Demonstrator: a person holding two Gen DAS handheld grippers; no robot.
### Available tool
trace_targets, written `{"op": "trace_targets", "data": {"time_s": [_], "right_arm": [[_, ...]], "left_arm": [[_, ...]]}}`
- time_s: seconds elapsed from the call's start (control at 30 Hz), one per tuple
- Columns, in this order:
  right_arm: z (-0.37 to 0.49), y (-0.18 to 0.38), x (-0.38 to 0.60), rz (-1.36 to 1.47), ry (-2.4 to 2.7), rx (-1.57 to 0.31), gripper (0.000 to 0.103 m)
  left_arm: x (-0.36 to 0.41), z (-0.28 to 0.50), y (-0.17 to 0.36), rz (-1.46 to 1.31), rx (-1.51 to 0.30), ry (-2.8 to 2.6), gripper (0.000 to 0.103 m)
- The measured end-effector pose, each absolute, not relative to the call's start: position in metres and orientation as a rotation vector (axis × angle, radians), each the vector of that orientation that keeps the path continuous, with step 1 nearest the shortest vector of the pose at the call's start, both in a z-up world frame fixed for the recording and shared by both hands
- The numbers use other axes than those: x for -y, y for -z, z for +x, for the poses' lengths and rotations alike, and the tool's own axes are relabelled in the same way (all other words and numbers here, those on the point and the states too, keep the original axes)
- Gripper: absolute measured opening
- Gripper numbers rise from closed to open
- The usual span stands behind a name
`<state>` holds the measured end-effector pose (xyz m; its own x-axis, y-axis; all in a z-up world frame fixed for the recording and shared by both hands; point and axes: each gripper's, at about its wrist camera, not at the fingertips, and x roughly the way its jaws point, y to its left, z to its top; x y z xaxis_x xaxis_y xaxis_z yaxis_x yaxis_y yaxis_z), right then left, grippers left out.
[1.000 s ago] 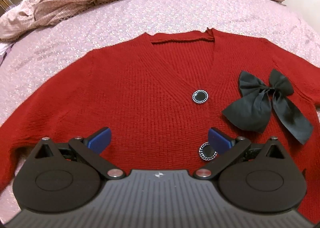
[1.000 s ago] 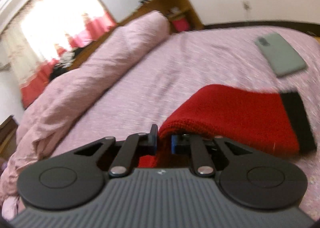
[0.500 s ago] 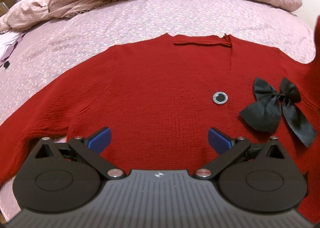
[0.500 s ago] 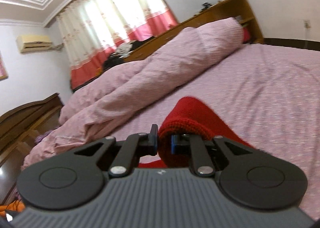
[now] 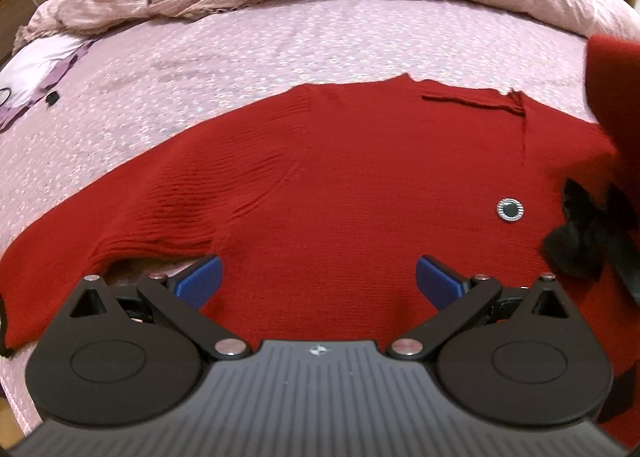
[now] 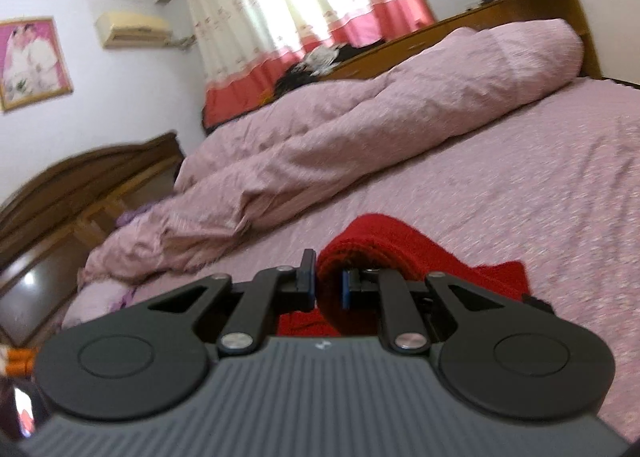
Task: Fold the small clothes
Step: 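Lift the sleeve with the right tool and fold it across the cardigan body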
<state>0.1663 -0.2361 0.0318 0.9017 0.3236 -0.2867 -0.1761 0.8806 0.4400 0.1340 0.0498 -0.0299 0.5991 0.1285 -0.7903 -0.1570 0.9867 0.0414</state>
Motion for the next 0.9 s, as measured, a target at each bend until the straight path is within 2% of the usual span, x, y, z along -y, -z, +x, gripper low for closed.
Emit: {"op": "trace_targets", "data": {"time_s": [0.4,0.5,0.57,0.63,0.9], "right_arm": [[0.183,0.036,0.183,0.346,-0.351,-0.599,0.018],[0.183,0.046,0.176,0.317,-0.345,-0.670,0.043],[0.182,0.050,0.176,0.323,-0.332,-0.705,0.054],[0.176,0.052,0.179,0.327,-0.325,-0.721,0.058],[0.144,0.030,0.220,0.364,-0.317,-0.742,0.058]], "left_arm": [[-0.061,0.134,0.039,-0.049,-0.928,-0.196,0.103],[-0.059,0.134,0.036,-0.037,-0.919,-0.191,0.103],[-0.056,0.134,0.033,-0.028,-0.911,-0.184,0.103],[-0.052,0.134,0.031,-0.019,-0.905,-0.177,0.103],[-0.022,0.139,0.015,0.009,-0.881,-0.086,0.103]]}}
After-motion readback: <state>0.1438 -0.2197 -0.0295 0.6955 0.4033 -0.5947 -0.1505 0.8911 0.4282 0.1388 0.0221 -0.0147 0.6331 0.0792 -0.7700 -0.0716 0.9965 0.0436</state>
